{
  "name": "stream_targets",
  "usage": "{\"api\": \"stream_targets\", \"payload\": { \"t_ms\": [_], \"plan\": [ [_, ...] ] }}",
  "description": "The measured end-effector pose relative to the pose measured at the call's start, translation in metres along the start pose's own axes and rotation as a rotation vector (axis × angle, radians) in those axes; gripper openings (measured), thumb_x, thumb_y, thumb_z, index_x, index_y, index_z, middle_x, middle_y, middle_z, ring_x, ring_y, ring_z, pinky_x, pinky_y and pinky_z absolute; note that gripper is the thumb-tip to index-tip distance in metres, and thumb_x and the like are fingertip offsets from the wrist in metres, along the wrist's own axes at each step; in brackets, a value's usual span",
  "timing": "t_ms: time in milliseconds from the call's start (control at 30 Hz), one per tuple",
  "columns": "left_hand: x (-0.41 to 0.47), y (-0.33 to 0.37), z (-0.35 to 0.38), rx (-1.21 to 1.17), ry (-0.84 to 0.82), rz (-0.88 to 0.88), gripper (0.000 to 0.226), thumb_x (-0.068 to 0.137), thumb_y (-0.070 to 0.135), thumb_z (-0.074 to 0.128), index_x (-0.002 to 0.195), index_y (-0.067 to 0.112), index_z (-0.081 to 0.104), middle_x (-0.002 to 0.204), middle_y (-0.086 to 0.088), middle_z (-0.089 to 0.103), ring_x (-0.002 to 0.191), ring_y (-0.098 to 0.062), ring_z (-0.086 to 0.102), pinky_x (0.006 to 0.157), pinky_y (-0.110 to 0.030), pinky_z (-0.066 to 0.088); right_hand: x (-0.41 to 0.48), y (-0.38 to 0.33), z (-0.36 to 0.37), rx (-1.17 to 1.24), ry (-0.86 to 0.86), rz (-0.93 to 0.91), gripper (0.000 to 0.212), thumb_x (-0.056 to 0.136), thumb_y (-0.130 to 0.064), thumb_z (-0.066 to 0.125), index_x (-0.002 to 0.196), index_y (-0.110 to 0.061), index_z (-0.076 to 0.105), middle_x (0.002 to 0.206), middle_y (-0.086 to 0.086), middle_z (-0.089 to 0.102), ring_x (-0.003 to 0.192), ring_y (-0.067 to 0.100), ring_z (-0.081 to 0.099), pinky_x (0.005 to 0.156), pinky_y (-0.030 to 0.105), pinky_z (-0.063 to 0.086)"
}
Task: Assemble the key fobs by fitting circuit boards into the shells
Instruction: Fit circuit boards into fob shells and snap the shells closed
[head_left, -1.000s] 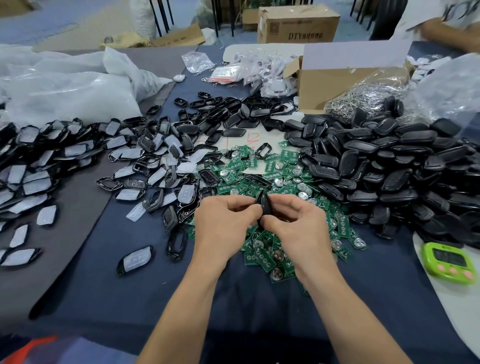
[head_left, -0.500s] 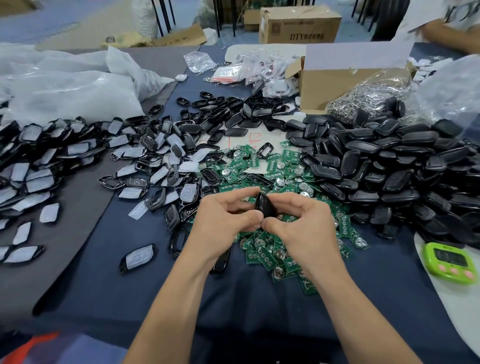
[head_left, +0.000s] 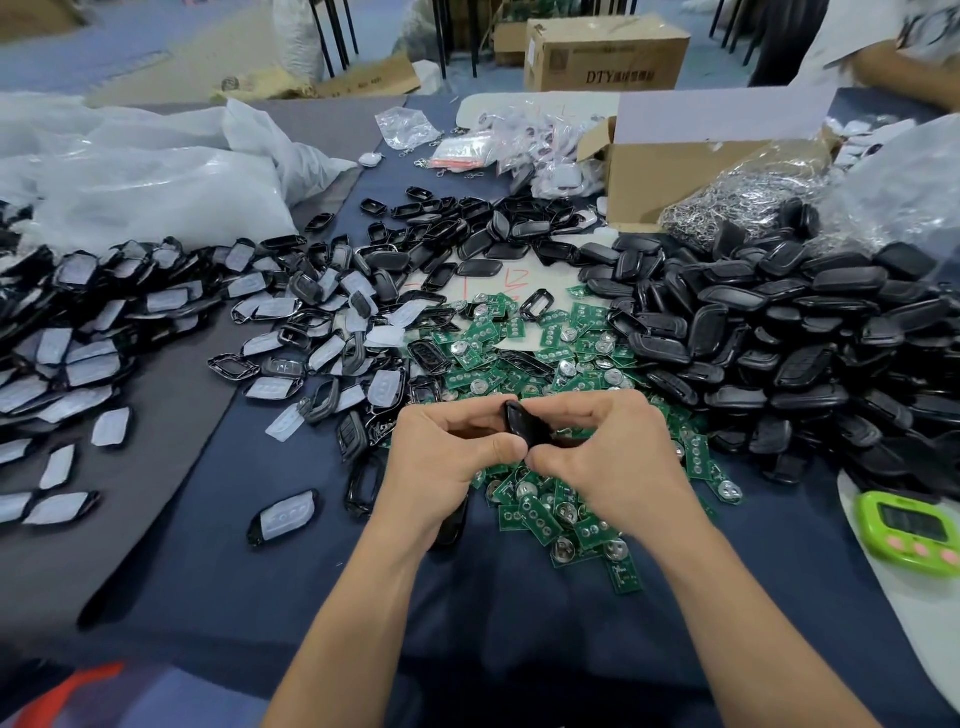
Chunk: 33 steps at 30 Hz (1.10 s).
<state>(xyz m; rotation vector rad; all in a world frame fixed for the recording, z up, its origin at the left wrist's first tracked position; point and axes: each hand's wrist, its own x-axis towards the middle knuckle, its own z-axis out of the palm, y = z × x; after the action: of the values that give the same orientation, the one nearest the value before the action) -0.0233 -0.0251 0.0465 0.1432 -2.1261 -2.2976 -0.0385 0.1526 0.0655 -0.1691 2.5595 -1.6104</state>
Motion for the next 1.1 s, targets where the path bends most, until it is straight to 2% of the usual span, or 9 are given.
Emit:
{"api": "stream_targets", "payload": {
  "t_ms": [267, 367, 467, 567, 633, 700, 867, 1033, 1100],
  "plan": [
    [-0.001, 0.01, 0.005, 0.047, 0.012, -0.024, 0.036, 0.084, -0.006, 0.079, 0.093, 0.028, 0.086, 0.091, -0.013, 0.081, 0.085, -0.024, 0.076, 0.081, -0.037, 0.065, -0.011, 0.002, 0.009, -0.04, 0.107, -0.122, 0.054, 0.072, -0.008, 0.088, 0.111, -0.045, 0.077, 0.092, -0.036, 0.071, 0.089, -0.01, 0.07, 0.078, 0.011, 0.055],
    [0.001, 0.012, 0.012, 0.088, 0.09, -0.057, 0.022, 0.091, 0.008, 0.078, 0.085, 0.028, 0.086, 0.085, -0.008, 0.081, 0.083, -0.033, 0.078, 0.075, -0.038, 0.066, -0.014, 0.008, 0.019, -0.235, 0.229, -0.328, 0.056, 0.067, 0.004, 0.087, 0.112, -0.029, 0.081, 0.104, -0.02, 0.075, 0.101, 0.002, 0.07, 0.097, 0.015, 0.049],
    [0.004, 0.01, 0.016, 0.155, 0.158, -0.067, 0.023, 0.092, 0.007, 0.077, 0.082, 0.027, 0.084, 0.08, -0.005, 0.081, 0.079, -0.033, 0.077, 0.068, -0.033, 0.065, -0.014, 0.015, 0.029, -0.365, 0.339, -0.473, 0.057, 0.061, 0.011, 0.085, 0.11, -0.018, 0.082, 0.106, -0.008, 0.078, 0.102, 0.016, 0.07, 0.101, 0.018, 0.046],
    [0.004, 0.008, 0.016, 0.123, 0.202, -0.077, 0.022, 0.093, 0.0, 0.073, 0.087, 0.019, 0.083, 0.082, -0.011, 0.08, 0.076, -0.03, 0.078, 0.065, -0.032, 0.064, -0.011, 0.014, 0.024, -0.016, 0.251, -0.261, 0.053, 0.066, 0.006, 0.081, 0.103, -0.032, 0.083, 0.105, -0.019, 0.077, 0.101, 0.003, 0.071, 0.097, 0.023, 0.053],
    [0.002, 0.006, 0.015, 0.096, 0.216, -0.072, 0.017, 0.093, -0.002, 0.072, 0.093, 0.01, 0.083, 0.085, -0.014, 0.08, 0.078, -0.031, 0.078, 0.066, -0.034, 0.065, -0.005, 0.013, 0.016, 0.29, 0.095, -0.09, 0.047, 0.072, -0.002, 0.081, 0.099, -0.04, 0.083, 0.098, -0.011, 0.081, 0.093, 0.009, 0.075, 0.087, 0.035, 0.061],
    [0.0, 0.005, 0.015, 0.093, 0.226, -0.034, 0.019, 0.092, -0.004, 0.073, 0.091, 0.012, 0.084, 0.085, -0.013, 0.08, 0.079, -0.03, 0.079, 0.068, -0.035, 0.065, -0.002, 0.013, 0.012, 0.455, 0.046, -0.016, 0.034, 0.074, -0.012, 0.08, 0.097, -0.037, 0.084, 0.095, -0.003, 0.081, 0.092, 0.016, 0.077, 0.084, 0.034, 0.061],
    [-0.002, 0.007, 0.014, 0.113, 0.149, 0.033, 0.032, 0.092, 0.003, 0.076, 0.081, 0.032, 0.085, 0.082, -0.004, 0.081, 0.078, -0.021, 0.078, 0.069, -0.029, 0.064, -0.001, 0.011, 0.008, 0.519, 0.085, -0.013, 0.024, 0.076, -0.008, 0.081, 0.088, -0.029, 0.085, 0.087, 0.002, 0.081, 0.083, 0.017, 0.077, 0.074, 0.022, 0.057],
    [-0.003, 0.011, 0.016, 0.137, 0.073, 0.055, 0.015, 0.081, 0.027, 0.077, 0.092, 0.032, 0.086, 0.085, -0.01, 0.081, 0.088, -0.04, 0.075, 0.082, -0.056, 0.063, -0.002, 0.004, 0.009, 0.498, 0.125, -0.081, 0.026, 0.074, -0.009, 0.082, 0.087, -0.031, 0.084, 0.085, 0.0, 0.081, 0.081, 0.02, 0.079, 0.072, 0.026, 0.061],
    [-0.004, 0.012, 0.015, 0.147, 0.072, 0.1, 0.018, 0.081, 0.025, 0.076, 0.093, 0.033, 0.086, 0.085, -0.005, 0.081, 0.084, -0.032, 0.077, 0.083, -0.055, 0.062, -0.002, 0.001, 0.01, 0.5, 0.129, -0.096, 0.025, 0.072, -0.012, 0.08, 0.087, -0.032, 0.084, 0.084, 0.0, 0.081, 0.081, 0.021, 0.079, 0.072, 0.029, 0.062]
  ]
}}
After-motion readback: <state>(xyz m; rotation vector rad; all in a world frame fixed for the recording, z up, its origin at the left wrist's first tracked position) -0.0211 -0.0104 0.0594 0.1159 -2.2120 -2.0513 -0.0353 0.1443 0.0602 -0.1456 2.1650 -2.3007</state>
